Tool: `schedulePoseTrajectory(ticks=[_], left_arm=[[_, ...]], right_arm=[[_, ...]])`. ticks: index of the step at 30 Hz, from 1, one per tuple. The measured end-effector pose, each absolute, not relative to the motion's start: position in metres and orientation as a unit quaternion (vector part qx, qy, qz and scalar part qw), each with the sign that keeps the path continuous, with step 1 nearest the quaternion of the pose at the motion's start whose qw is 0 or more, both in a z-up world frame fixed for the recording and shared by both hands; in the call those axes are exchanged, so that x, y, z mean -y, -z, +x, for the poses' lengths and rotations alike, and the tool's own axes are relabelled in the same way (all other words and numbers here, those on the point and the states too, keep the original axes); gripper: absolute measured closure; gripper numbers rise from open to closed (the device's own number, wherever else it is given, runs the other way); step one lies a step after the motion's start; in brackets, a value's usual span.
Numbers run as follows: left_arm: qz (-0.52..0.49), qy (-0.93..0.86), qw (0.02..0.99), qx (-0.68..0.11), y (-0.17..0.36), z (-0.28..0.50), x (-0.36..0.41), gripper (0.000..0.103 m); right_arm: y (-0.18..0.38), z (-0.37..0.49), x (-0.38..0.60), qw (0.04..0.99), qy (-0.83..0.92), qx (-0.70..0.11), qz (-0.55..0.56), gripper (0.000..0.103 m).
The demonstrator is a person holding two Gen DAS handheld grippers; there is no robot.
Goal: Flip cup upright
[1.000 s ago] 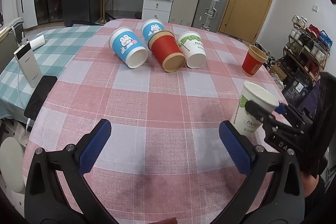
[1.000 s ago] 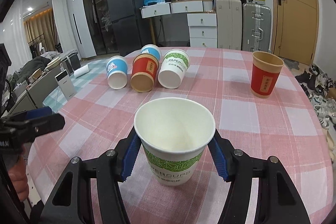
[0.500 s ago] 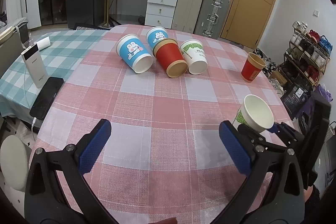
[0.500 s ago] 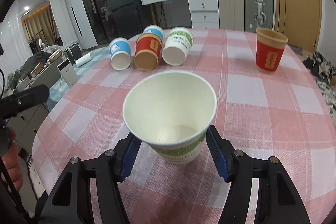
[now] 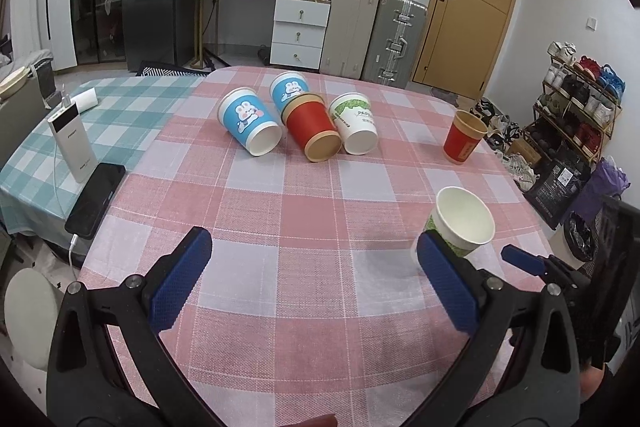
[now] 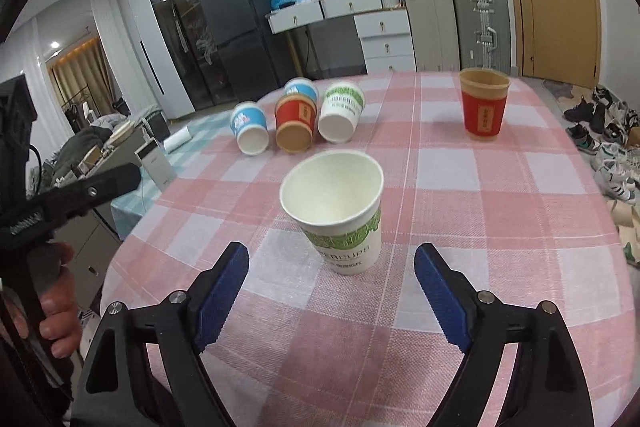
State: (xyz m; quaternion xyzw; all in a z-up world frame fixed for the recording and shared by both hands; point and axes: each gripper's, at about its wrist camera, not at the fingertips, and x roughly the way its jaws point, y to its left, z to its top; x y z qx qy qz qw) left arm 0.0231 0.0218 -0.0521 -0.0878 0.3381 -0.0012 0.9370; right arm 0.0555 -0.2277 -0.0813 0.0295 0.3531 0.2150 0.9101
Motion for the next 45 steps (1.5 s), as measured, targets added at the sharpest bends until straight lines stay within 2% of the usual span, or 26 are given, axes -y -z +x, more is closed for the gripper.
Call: schedulePoseTrajectory(ticks=[6, 12, 28, 45], left_arm=[[-0.079, 0.013, 0.942, -0.325, 0.036, 0.013, -0.006, 0.0], [-0.073, 0.022, 0.947, -0.312, 0.023, -0.001, 0.01, 0.0], [-0.036, -0.001, 0.957, -0.287, 0.005, -0.024, 0.03, 0.0], [-0.043, 0.011, 0.954, -0.296, 0.006, -0.026, 0.028, 0.0]], right_arm=[[0.045, 0.031, 0.234, 0.93, -0.209, -0.301, 0.03, 0.009], [0.017, 0.004, 0.242, 0.939, -0.222, -0.26, 0.037, 0.0], [-0.001, -0.031, 0.243, 0.949, -0.227, -0.216, 0.025, 0.0], [-0.001, -0.034, 0.235, 0.948, -0.234, -0.217, 0.021, 0.0]])
